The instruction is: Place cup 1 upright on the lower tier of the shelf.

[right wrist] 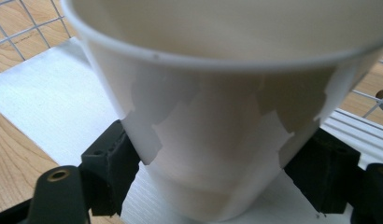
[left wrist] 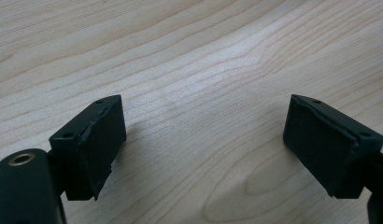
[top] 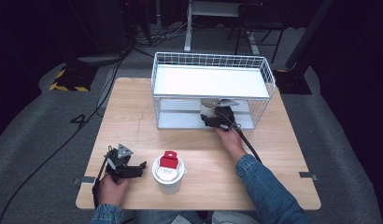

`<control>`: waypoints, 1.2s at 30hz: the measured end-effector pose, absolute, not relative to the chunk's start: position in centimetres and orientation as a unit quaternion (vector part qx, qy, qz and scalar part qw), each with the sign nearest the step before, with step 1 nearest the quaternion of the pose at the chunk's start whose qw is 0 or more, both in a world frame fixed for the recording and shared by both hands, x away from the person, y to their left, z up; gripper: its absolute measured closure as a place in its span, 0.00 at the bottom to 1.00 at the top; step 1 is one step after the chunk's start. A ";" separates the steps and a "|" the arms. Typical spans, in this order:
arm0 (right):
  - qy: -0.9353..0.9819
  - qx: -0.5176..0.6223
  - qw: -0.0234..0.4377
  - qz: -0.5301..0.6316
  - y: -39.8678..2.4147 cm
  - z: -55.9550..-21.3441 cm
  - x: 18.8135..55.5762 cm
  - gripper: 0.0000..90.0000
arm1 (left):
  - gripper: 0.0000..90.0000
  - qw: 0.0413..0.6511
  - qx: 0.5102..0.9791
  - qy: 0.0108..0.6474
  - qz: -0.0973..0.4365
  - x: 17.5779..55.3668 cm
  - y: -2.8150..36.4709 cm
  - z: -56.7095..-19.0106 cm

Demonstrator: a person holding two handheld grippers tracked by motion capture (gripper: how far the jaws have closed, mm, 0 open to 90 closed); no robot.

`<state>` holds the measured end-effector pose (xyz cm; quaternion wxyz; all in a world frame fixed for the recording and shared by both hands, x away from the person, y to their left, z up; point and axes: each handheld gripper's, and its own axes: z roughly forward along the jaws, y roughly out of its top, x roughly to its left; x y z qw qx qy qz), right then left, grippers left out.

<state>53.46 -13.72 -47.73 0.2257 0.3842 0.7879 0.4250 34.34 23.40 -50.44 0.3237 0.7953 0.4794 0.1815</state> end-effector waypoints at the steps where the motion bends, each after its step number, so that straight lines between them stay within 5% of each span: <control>1: 0.787 0.384 0.224 0.427 -13.8 -47.8 53.5 0.26 | 0.15 0.324 0.795 0.479 0.182 34.3 23.4 -50.4; 24: 0.793 0.389 0.218 0.415 -14.4 -47.6 53.0 0.05 | 0.15 0.325 0.794 0.480 0.182 34.4 23.4 -50.5; 36: 0.792 0.372 0.205 0.438 -16.1 -45.6 49.1 0.00 | 0.15 0.324 0.795 0.479 0.181 34.4 23.4 -50.4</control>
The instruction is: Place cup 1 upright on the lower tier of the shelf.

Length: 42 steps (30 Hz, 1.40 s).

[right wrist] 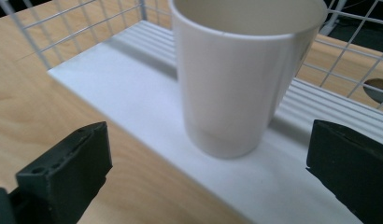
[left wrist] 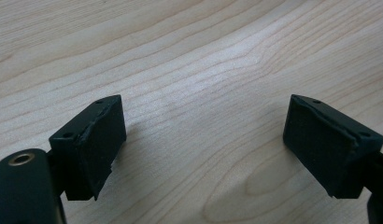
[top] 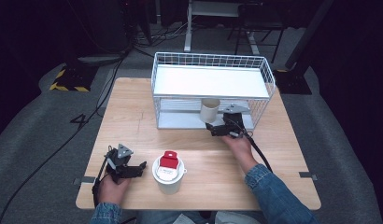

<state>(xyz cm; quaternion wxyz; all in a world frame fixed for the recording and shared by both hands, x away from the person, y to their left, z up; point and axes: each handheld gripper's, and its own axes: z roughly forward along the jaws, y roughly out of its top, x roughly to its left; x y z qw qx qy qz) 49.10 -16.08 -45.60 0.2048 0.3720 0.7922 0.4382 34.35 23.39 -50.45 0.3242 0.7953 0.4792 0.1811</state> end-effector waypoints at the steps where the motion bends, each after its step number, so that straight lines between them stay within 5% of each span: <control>1: 0.794 0.366 0.201 0.441 -16.4 -45.2 48.3 0.00 | 0.15 0.324 0.796 0.478 0.181 34.3 23.4 -50.4; 19: 0.798 0.340 0.182 0.463 -20.2 -41.8 43.3 0.00 | 0.15 0.325 0.793 0.481 0.181 34.2 23.3 -50.5; 42: 0.802 0.339 0.173 0.460 -27.0 -41.9 36.3 0.00 | 0.15 0.326 0.793 0.481 0.180 34.0 23.3 -50.5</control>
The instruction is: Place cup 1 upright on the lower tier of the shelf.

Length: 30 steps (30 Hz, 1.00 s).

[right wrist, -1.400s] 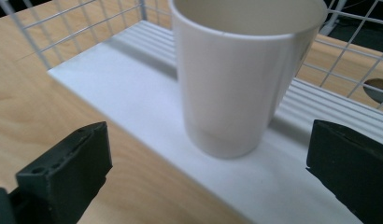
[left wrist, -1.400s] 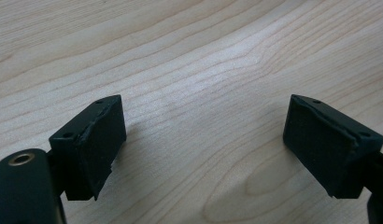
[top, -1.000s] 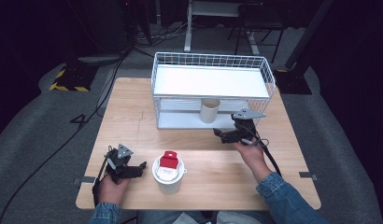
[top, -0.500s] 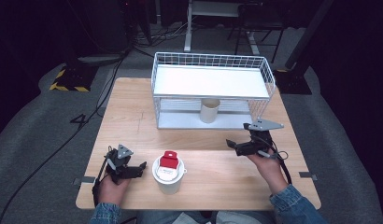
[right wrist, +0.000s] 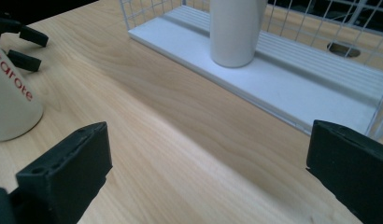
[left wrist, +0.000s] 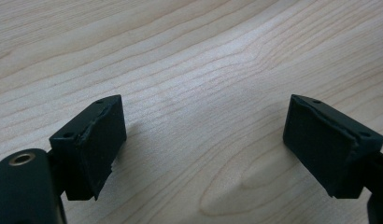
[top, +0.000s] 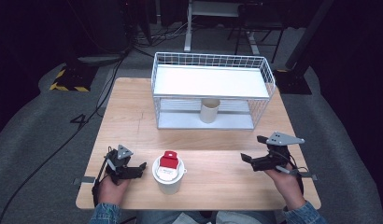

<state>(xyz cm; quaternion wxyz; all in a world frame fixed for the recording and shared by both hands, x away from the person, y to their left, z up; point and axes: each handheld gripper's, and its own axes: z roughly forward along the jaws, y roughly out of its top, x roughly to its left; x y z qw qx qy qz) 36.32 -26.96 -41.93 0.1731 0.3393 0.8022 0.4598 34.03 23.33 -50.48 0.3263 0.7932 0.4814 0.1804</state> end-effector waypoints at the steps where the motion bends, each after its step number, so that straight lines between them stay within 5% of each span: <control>1: 0.799 0.345 0.164 0.464 -27.9 -42.2 36.0 0.01 | 0.15 0.326 0.793 0.481 0.180 34.0 23.3 -50.5; 30: 0.820 0.395 0.180 0.375 -34.5 -49.7 34.4 0.01 | 0.16 0.326 0.790 0.485 0.183 33.9 23.2 -50.5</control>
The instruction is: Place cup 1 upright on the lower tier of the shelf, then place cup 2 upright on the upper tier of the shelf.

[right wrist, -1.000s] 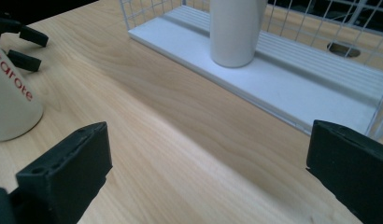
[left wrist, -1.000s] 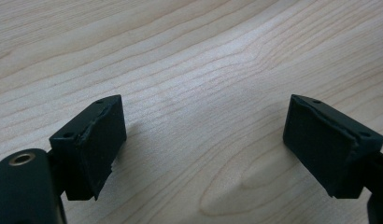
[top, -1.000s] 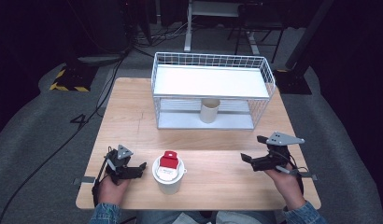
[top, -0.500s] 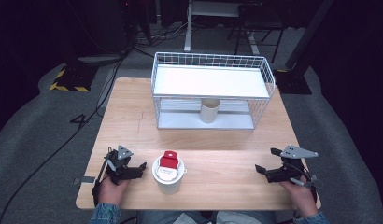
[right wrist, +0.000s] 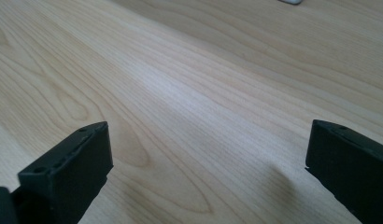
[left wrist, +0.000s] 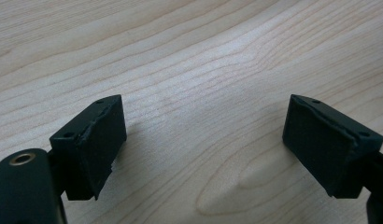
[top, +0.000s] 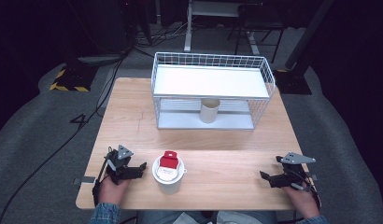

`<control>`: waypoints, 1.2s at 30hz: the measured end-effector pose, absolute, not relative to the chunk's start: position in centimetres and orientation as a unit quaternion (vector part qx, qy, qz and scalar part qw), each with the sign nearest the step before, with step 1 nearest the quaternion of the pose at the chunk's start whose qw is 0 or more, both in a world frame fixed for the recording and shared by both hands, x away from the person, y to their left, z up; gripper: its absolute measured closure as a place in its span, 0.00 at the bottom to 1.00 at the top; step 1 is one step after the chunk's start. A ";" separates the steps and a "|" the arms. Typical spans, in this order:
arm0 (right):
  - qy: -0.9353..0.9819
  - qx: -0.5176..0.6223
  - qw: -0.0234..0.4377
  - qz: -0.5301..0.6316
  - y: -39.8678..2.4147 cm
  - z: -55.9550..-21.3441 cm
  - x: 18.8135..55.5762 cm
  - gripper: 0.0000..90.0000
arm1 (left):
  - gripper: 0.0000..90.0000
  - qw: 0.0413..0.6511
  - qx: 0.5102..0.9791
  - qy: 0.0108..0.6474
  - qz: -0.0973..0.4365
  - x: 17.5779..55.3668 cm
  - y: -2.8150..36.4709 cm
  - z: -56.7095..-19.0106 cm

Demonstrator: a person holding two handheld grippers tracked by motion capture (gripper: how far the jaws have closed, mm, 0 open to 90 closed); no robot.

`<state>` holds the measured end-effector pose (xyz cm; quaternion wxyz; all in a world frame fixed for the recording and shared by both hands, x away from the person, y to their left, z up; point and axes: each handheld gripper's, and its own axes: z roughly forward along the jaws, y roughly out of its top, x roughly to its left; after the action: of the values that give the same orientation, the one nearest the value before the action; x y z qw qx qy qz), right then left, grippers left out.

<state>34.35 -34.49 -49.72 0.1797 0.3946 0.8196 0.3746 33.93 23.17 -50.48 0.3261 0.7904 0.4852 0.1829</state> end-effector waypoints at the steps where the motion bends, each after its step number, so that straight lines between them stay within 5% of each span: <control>1: 0.821 0.394 0.184 0.370 -34.5 -50.0 34.4 0.01 | 0.16 0.326 0.790 0.485 0.183 33.9 23.2 -50.5; 36: 0.828 0.408 0.174 0.343 -33.9 -50.6 35.0 0.00 | 0.15 0.322 0.788 0.490 0.187 33.7 23.1 -50.5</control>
<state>34.97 -33.86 -50.61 0.1738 0.4081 0.8278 0.3434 33.68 23.09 -50.46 0.3224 0.7879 0.4904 0.1867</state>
